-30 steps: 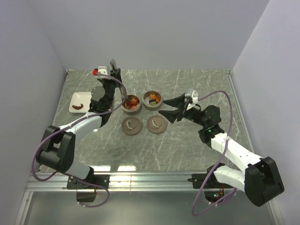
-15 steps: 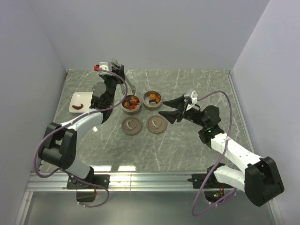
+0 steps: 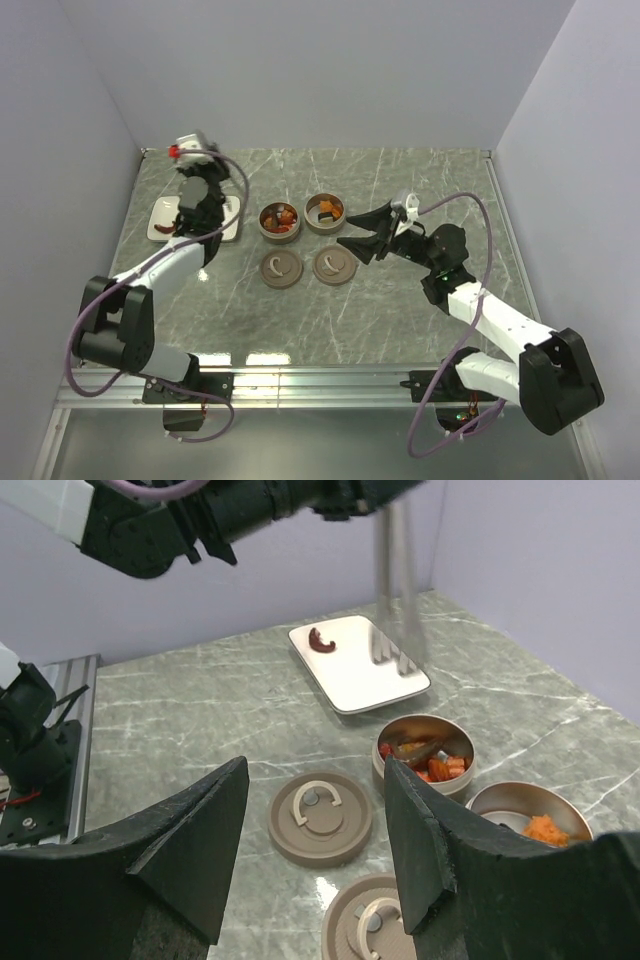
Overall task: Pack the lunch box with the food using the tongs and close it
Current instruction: Pick up the food using the clamp
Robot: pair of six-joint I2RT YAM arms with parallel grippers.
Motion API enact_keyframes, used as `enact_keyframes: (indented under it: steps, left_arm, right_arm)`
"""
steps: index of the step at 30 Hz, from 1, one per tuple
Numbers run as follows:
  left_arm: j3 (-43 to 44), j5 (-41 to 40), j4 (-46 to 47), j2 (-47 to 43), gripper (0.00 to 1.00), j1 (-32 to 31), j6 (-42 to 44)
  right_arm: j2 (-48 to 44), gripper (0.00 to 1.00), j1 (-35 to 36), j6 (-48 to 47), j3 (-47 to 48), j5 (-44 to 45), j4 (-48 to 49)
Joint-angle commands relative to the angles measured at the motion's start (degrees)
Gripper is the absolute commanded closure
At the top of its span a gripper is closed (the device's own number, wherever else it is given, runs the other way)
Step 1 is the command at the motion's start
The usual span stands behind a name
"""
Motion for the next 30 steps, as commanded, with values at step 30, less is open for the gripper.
enact_keyframes:
  steps: [30]
  left_arm:
    - [-9.1, -27.7, 12.4, -1.2, 0.55, 19.1, 11.9]
  right_arm:
    - [26.1, 0.36, -10.7, 24.7, 15.6, -17.5, 39.8]
